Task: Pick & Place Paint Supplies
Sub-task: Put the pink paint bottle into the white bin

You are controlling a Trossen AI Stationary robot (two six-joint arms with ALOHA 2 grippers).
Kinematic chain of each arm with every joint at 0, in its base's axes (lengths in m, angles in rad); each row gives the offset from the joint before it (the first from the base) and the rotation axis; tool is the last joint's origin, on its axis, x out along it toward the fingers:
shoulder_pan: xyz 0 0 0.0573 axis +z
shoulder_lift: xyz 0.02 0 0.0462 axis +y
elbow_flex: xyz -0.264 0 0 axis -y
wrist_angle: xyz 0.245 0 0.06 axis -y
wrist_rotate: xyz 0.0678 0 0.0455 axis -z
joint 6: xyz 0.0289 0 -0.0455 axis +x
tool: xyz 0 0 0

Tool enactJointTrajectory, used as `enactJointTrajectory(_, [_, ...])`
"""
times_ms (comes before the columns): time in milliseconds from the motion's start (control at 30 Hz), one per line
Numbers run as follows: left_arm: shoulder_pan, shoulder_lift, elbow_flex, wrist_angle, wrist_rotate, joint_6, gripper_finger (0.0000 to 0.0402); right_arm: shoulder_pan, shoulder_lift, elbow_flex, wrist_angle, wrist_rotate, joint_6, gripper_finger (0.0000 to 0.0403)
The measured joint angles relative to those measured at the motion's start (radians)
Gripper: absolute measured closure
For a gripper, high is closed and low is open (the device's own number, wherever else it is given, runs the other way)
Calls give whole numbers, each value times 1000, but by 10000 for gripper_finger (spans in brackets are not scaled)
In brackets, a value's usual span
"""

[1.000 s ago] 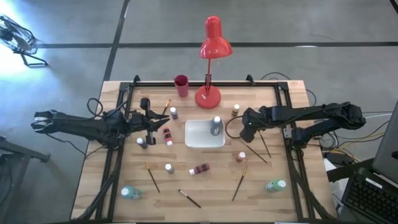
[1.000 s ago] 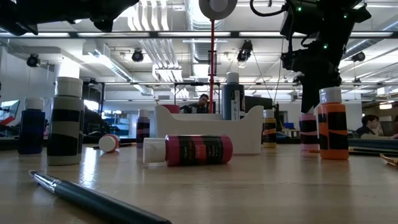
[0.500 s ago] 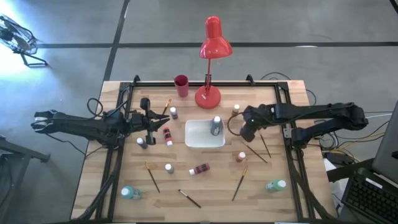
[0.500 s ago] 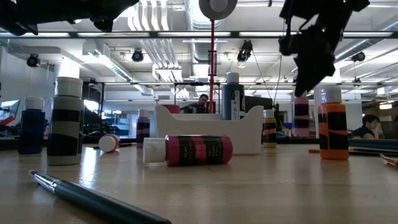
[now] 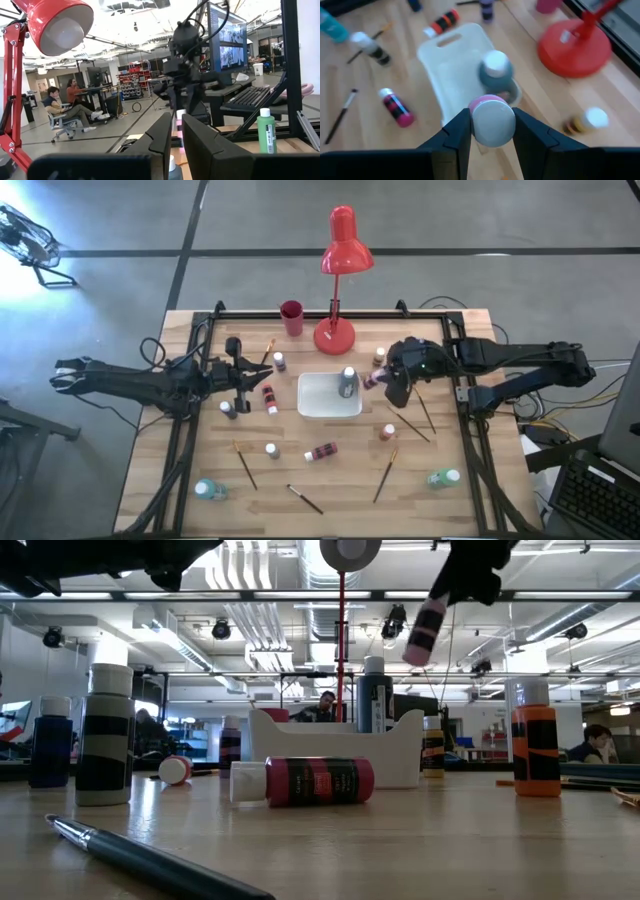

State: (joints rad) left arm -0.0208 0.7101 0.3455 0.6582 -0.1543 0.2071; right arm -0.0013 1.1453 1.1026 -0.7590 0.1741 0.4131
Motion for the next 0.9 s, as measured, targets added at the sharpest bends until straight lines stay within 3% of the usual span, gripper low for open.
enactJointTrajectory(333, [0,0,0,0,0,2,351,75,94,-15,140,-2,-22,292])
enactJointTrajectory(733, [1,0,0,-1,0,2,351,73,277,-16,170,14,-32,292])
enactJointTrajectory(900, [1,0,0,-2,0,2,351,73,330,-16,172,72,-40,292])
